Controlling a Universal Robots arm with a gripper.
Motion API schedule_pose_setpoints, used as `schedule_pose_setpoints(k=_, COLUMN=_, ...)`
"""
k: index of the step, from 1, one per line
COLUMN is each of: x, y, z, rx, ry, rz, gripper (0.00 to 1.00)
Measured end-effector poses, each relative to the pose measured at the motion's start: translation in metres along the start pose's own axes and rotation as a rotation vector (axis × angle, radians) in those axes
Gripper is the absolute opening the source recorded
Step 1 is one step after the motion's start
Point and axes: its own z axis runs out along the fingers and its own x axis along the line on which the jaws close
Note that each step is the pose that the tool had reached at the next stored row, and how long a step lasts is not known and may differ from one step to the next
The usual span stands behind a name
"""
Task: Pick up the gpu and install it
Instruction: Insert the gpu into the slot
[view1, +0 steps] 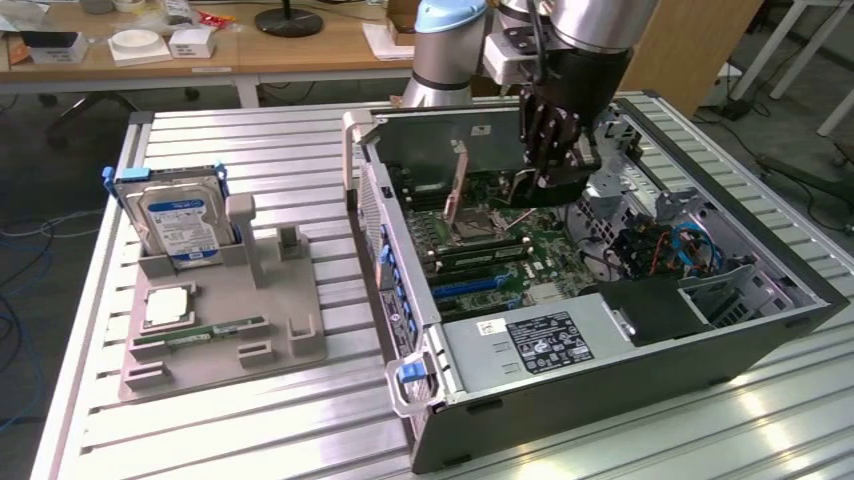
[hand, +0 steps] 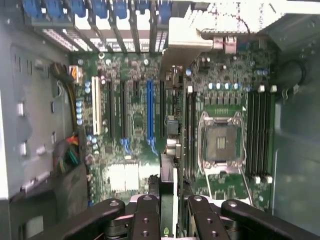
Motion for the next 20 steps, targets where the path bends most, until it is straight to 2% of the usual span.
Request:
schedule_pose_setpoints(k=17, x=0.0000, y=0.0001, z=0.0003, rx=-0.0002, ry=0.0001, rz=-0.002, gripper=0.26)
schedule_pose_setpoints(k=20, x=0.0002, y=0.0002, z=0.0035, rx=-0.0001, ry=-0.0001, rz=-0.002, gripper=0.26)
